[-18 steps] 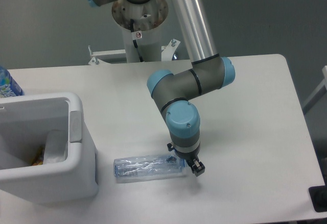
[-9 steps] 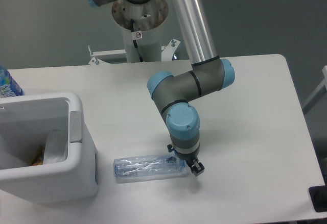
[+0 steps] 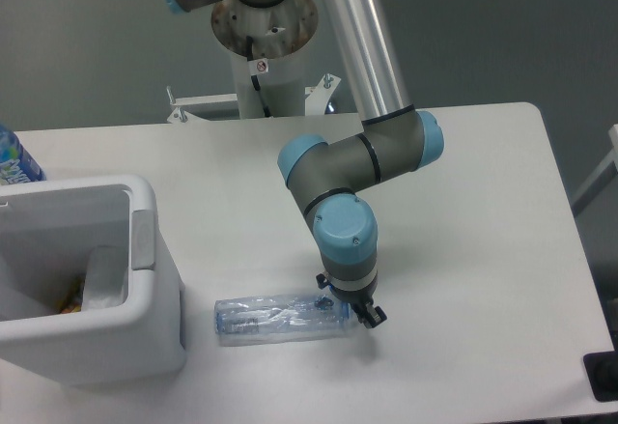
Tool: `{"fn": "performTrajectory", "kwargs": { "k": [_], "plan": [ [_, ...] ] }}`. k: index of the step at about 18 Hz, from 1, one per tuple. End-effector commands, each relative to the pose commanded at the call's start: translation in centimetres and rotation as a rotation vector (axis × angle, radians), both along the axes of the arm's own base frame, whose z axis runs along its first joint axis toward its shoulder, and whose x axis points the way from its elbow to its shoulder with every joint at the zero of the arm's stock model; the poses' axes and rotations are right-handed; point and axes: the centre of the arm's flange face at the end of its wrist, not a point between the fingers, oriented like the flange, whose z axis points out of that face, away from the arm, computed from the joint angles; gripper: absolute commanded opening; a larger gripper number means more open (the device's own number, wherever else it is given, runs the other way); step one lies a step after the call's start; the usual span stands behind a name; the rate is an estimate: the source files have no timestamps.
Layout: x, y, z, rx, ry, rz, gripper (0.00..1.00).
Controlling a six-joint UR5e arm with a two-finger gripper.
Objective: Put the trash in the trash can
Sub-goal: 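Lower the gripper around the bottle neck and close on it, then lift the bottle by its neck and carry it over the bin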
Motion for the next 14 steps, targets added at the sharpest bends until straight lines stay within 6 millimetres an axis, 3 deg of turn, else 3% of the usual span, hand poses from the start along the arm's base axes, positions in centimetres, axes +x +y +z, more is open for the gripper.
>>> {"fn": "performTrajectory", "kwargs": {
  "k": [5,11,14],
  "plan": [
    [0.4,-0.2,0.2,-0.001,-0.001,-0.002,0.32],
    [1.3,-0.8,0.6,-0.002,-0.004,-0.005,0.26],
    [1.4,-0.9,1.6,0.007,0.003,-0.006,0.20]
  ]
}}
